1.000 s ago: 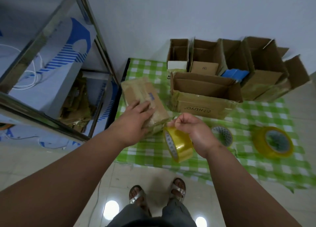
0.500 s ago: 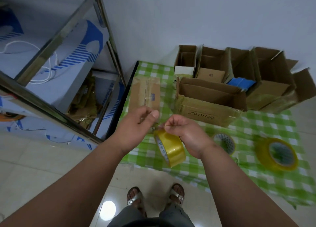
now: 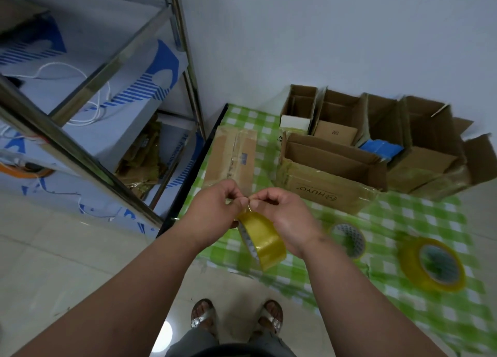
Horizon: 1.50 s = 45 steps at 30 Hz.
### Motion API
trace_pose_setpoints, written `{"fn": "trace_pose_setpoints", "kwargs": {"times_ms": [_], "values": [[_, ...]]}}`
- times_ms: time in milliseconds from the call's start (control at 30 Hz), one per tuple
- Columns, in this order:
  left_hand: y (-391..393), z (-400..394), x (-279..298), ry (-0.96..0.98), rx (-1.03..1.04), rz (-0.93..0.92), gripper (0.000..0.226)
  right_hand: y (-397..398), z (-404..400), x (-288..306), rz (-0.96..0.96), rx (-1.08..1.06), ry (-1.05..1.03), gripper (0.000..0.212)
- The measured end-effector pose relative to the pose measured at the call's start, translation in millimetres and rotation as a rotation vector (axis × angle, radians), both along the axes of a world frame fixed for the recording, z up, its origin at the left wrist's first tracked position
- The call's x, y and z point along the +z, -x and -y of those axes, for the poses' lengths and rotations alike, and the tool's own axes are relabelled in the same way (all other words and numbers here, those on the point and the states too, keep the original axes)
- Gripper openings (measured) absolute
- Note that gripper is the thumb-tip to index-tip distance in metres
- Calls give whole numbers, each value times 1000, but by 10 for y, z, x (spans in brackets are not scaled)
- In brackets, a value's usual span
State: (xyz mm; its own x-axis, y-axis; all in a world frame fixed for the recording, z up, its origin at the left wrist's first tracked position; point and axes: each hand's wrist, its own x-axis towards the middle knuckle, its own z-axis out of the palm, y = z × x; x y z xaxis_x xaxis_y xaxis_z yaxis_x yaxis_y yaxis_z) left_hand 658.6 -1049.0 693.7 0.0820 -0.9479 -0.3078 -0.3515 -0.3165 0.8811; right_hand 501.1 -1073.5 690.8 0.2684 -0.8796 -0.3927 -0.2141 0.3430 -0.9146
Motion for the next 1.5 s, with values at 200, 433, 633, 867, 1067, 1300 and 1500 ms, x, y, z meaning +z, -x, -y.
{"fn": "trace_pose_setpoints", "kwargs": {"times_ms": [200,433,633,867,1067,1300,1500], "values": [[19,-62,-46,-11,196,-194,29,67,-44,5,-141,160,106,46],[-148,-154,-141,-101,543,-459,17,276,31,7,-113,393,-65,42],[-283,-170,-190,-101,595,-363,16,194,31,0,-43,417,-90,34],[-304,-79,-186,-9,710,-302,24,237,163,62,-53,397,36,26],[-328,2,-159,21,781,-354,13,329,358,139,-138,371,110,32],[-291,120,-115,4,787,-412,16,382,570,229,-105,386,88,35],[-386,141,-165,10,816,-391,14,411,684,180,-371,481,138,23]]}}
